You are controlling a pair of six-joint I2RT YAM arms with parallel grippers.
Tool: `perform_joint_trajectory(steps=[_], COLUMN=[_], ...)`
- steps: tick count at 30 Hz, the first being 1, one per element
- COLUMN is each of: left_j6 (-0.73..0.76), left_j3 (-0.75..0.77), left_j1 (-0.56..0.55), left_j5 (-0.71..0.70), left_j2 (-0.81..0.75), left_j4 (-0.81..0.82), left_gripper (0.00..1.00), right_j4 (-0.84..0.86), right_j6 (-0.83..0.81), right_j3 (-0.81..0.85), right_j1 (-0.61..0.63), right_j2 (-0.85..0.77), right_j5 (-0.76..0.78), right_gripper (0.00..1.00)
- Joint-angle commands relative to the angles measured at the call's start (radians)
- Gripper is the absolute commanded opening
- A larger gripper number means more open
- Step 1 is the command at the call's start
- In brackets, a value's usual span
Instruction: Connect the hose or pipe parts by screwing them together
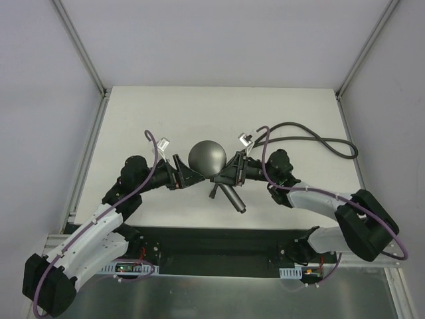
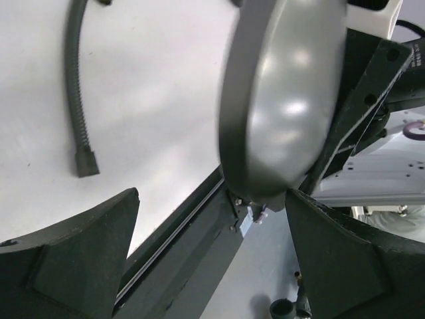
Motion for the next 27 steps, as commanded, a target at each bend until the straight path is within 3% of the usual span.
perform_joint_trajectory(steps=[1, 4, 9, 12, 13, 17, 22, 27], left_j6=[-0.061, -0.127, -0.169, -0.167, -0.170, -0.135, -0.057, -0.093], left_j3=[-0.022, -0.062, -0.050, -0.036, -0.036, -0.018, 0.018, 0.034], left_j1=[-0.009, -0.009, -0.010, -0.009, -0.010, -0.010, -0.009, -0.009], left_j5=[0.021, 0.043, 0.079, 0.098, 0.096, 0.075, 0.043, 0.026], left_j2=[-0.043, -0.064, -0.058, -0.038, -0.040, -0.061, -0.069, -0.063], left_j4=[0.177, 0.374, 0.473, 0.473, 0.473, 0.399, 0.355, 0.384], left_gripper=[0.91, 0.90, 0.86, 0.60, 0.40, 0.02, 0.00, 0.00], right_j4=[0.024, 0.115, -0.012, -0.008, -0.009, -0.009, 0.091, 0.224], right_j6=[-0.048, 0.023, -0.048, -0.043, -0.040, -0.064, -0.058, -0.039], right_j3=[0.031, 0.037, 0.088, 0.088, 0.085, 0.022, -0.102, -0.231], right_j1=[0.023, 0.059, 0.112, 0.121, 0.121, 0.119, 0.121, 0.119], right_j2=[-0.080, -0.082, -0.070, -0.056, -0.054, -0.083, -0.091, -0.044], right_j5=[-0.050, -0.050, -0.024, -0.007, -0.005, 0.004, -0.037, -0.044], right_gripper=[0.02, 0.03, 0.03, 0.04, 0.13, 0.39, 0.62, 0.67])
